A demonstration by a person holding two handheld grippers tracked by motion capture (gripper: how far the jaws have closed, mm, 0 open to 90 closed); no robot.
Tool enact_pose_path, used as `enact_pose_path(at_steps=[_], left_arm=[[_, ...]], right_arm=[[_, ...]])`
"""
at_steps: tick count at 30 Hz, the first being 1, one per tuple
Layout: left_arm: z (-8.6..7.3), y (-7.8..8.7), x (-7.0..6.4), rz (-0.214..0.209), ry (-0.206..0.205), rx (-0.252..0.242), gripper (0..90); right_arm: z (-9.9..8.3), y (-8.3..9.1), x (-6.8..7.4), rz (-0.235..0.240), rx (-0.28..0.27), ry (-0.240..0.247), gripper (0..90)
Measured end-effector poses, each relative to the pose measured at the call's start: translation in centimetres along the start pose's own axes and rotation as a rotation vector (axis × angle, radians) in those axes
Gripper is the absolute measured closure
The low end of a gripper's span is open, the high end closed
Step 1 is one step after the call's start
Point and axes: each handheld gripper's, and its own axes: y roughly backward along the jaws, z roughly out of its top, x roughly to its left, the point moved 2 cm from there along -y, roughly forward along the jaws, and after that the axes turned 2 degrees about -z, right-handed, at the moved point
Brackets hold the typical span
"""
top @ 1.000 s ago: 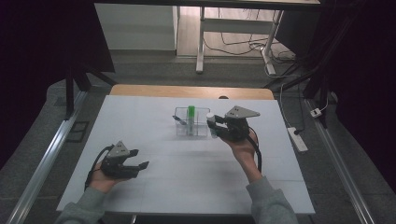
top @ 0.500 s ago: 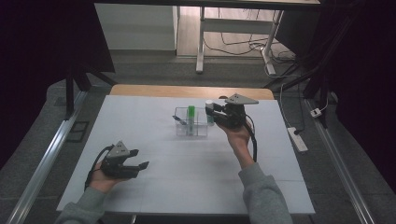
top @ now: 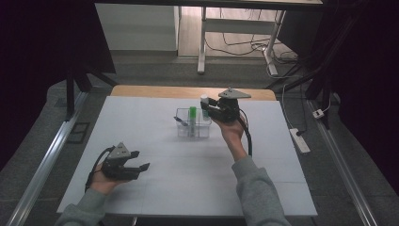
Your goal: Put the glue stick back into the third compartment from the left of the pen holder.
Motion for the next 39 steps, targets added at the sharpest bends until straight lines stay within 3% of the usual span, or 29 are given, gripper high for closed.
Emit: enact_pose_path(at_steps=[8,16,30,39], left_arm=[[-0.1,-0.1,0.2,0.001,0.002,0.004,33.0],[-0.1,-0.1,0.0,0.002,-0.004,0.007,33.0],[-0.1,-0.1,0.0,0.006,-0.004,0.01,32.9],[-0.1,0.0,0.0,0.007,-0.002,0.009,32.8]], right_arm=[[-0.8,-0.8,-0.6,-0.022,0.018,-0.009,60.8],[-1.2,0.6,-0.8,-0.032,0.014,-0.008,53.0],[-4.1,5.3,-1.2,-0.003,0.089,0.046,50.4],[-6.6,9.9,-1.2,0.0,0.134,0.071,48.0]])
